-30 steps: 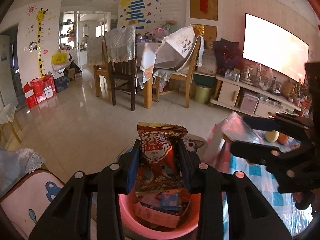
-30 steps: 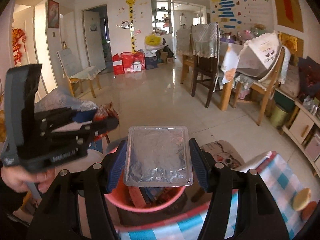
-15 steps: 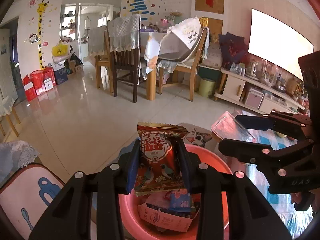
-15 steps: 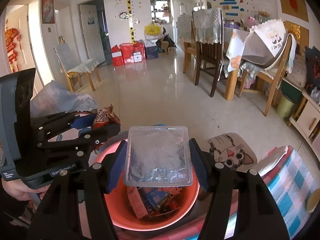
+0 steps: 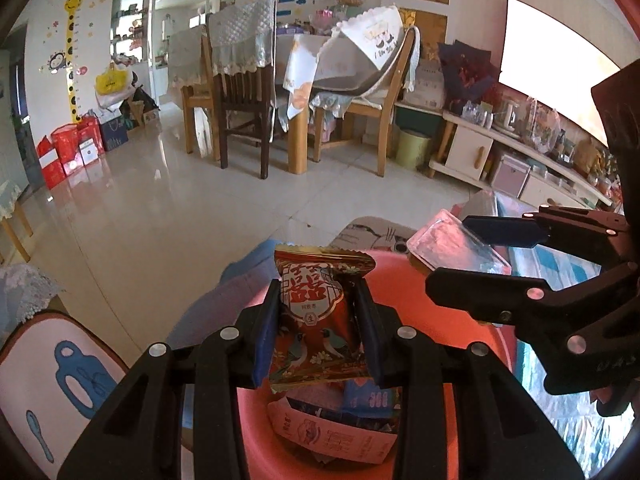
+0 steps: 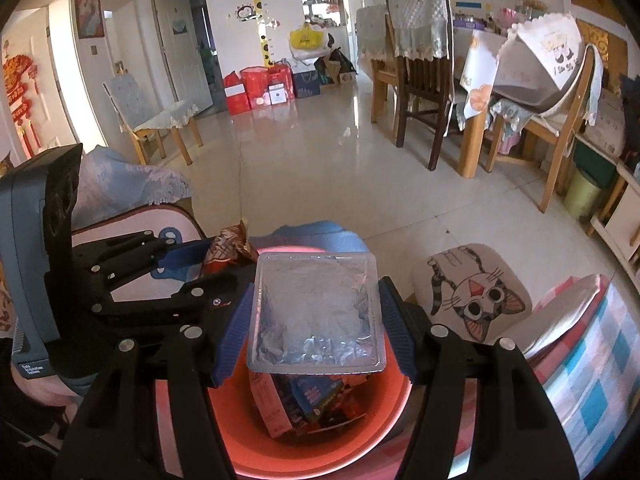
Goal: Collect trash
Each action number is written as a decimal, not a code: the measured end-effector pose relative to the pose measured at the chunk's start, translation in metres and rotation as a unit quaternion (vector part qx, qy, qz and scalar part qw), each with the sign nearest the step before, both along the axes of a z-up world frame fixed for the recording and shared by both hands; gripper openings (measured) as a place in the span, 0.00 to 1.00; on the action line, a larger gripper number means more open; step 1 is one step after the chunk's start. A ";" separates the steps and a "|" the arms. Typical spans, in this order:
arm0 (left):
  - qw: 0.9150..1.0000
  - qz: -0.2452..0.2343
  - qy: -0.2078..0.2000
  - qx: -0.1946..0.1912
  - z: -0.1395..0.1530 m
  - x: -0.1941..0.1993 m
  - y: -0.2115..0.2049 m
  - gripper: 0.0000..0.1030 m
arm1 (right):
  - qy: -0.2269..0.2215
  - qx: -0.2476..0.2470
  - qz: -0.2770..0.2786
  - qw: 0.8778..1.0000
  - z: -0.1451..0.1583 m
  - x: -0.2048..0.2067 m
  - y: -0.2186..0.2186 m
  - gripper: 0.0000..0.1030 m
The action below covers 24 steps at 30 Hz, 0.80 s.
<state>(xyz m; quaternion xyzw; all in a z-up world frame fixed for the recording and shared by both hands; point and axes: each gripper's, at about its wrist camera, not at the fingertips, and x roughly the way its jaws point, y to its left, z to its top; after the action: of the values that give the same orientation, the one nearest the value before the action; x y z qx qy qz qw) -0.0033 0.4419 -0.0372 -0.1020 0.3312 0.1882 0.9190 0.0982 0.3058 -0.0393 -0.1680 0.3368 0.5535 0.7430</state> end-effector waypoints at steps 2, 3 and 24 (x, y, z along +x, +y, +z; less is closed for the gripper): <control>1.000 0.000 0.009 -0.001 -0.007 0.003 0.001 0.37 | 0.007 -0.003 -0.002 1.000 -0.006 0.003 0.001 0.61; 1.000 0.000 0.012 -0.002 -0.010 0.004 0.001 0.37 | 0.011 -0.003 -0.004 1.000 -0.010 0.006 0.001 0.62; 1.000 0.004 -0.003 0.001 0.005 0.000 -0.014 0.76 | 0.014 0.043 -0.039 0.998 0.007 0.015 -0.043 0.74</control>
<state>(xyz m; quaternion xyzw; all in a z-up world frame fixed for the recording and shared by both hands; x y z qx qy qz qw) -0.0035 0.4279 -0.0325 -0.1026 0.3279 0.1922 0.9192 0.1135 0.2624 -0.0327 -0.1150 0.3298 0.5406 0.7653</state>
